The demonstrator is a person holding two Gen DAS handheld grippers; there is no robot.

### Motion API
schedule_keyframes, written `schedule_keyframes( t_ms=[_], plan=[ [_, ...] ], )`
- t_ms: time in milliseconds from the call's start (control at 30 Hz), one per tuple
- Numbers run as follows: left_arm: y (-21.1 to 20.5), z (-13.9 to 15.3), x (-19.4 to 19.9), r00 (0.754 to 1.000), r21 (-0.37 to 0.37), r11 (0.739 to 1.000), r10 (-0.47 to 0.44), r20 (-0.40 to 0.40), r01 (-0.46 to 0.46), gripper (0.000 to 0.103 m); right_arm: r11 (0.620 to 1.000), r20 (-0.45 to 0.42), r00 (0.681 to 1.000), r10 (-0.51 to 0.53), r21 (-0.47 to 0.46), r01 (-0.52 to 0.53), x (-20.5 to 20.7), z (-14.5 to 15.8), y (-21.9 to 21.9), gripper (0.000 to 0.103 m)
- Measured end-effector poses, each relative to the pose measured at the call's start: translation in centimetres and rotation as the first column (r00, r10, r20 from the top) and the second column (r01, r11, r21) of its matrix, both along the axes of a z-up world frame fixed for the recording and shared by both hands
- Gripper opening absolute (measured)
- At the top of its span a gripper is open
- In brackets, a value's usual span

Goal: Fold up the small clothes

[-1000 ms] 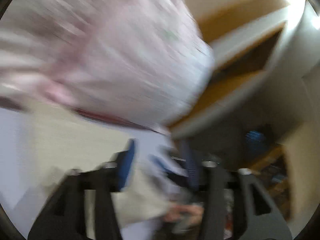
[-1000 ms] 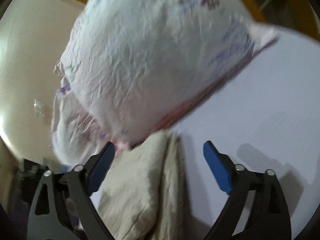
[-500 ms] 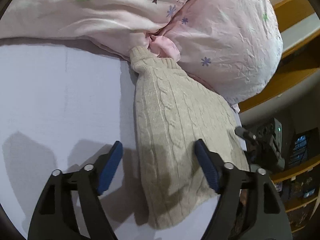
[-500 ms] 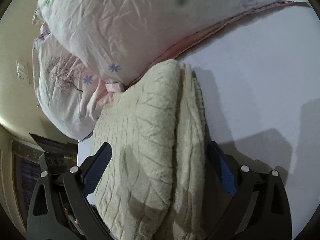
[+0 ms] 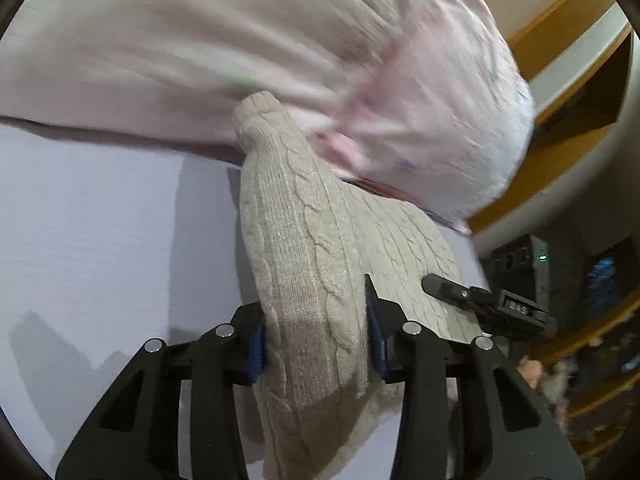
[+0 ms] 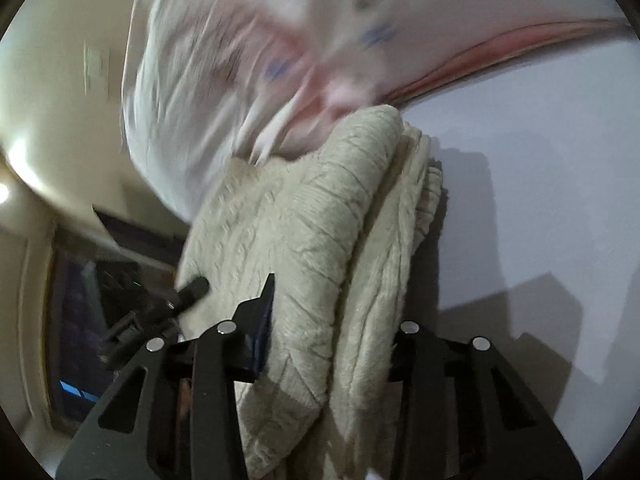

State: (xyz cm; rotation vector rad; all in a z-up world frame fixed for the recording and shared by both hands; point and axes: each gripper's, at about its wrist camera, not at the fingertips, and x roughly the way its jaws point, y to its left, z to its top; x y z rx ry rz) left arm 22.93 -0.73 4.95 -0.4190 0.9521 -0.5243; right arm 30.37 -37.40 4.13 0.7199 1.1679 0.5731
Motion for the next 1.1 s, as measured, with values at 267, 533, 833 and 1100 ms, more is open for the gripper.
schedule_keyframes(
  t_ms=[267,533,833,1100],
  plan=[
    [6.2,2.3,-4.4,0.963,0.123,0.970,0.184,0.196,-0.211,0.050,0.970,0.204,0.960,-0.190,-0.111,0.216,-3.5,4.7,-1.3,0.057],
    [-0.6,2.8,-6.3,0.974,0.131,0.991,0.007,0.227,-0.038,0.054,0.940,0.202,0.979,-0.020,-0.329,0.087,-4.3,4.5,4.0,0.010],
    [-1.9,3.0,-7.7,0.959,0.159,0.986,-0.093,0.267,0.052,0.055,0.872,0.193,0.972,-0.132,-0.443,0.206,-6.3,4.1,0.9,0.025],
    [-4.9,1.1,-7.0,0.967,0.166,0.981,-0.137,0.217,0.101,0.067,0.875,0.245,0.969,-0.018,-0.465,0.133,-9.2,5.8,4.5,0.058]
  ],
)
